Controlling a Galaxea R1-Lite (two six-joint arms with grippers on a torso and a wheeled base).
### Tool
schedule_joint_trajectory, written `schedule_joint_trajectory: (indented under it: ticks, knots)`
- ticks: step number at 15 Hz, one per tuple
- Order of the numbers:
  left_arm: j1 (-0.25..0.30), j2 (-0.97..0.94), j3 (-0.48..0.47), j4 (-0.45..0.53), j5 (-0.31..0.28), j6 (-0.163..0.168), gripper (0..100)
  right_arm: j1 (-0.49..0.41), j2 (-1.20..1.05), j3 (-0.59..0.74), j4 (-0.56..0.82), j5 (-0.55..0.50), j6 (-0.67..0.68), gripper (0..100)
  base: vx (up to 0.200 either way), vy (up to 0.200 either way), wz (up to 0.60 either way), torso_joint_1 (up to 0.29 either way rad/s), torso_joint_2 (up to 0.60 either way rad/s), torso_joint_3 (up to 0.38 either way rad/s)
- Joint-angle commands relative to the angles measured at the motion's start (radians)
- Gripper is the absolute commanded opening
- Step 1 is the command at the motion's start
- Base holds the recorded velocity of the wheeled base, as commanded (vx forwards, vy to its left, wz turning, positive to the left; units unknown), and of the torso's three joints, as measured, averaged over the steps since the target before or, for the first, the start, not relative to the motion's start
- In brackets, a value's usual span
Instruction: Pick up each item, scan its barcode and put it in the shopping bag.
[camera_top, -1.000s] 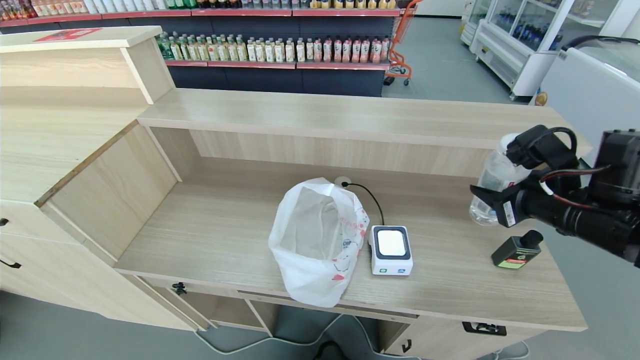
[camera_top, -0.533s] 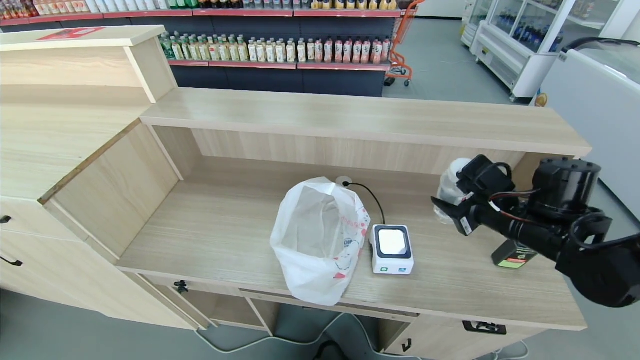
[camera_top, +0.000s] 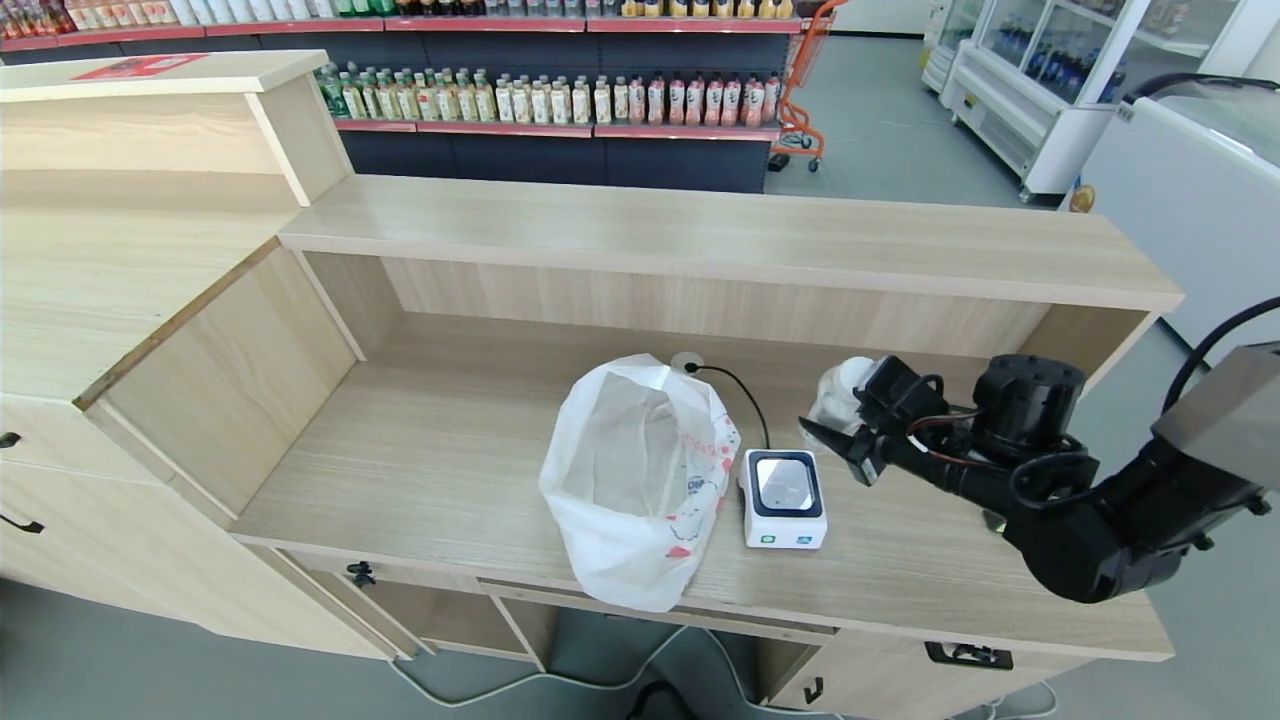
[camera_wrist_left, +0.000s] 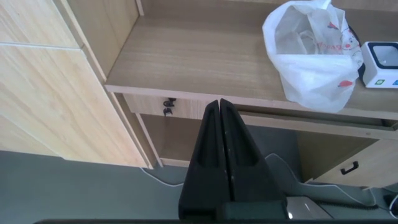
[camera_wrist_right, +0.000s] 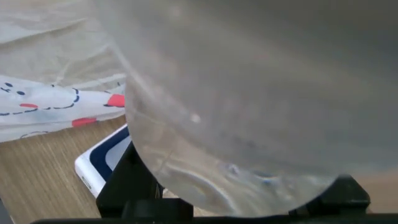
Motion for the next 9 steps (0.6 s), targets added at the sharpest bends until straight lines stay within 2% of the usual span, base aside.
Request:
schedule_joint_trajectory:
  ticks: [1,9]
  knots:
    - [0.0,0.001,-0.001,-0.001,-0.001,0.0,0,0.0,0.042,-0.012,0.002,0.004,-0.013,0,0.0,0.0,0.0,0.0,0.0,0.0]
    - [0.0,0.001,0.0,0.001,0.0,0.0,0,-0.003,0.09,-0.01,-0.021,0.108,-0.101,0,0.0,0.0,0.0,0.0,0.0,0.0]
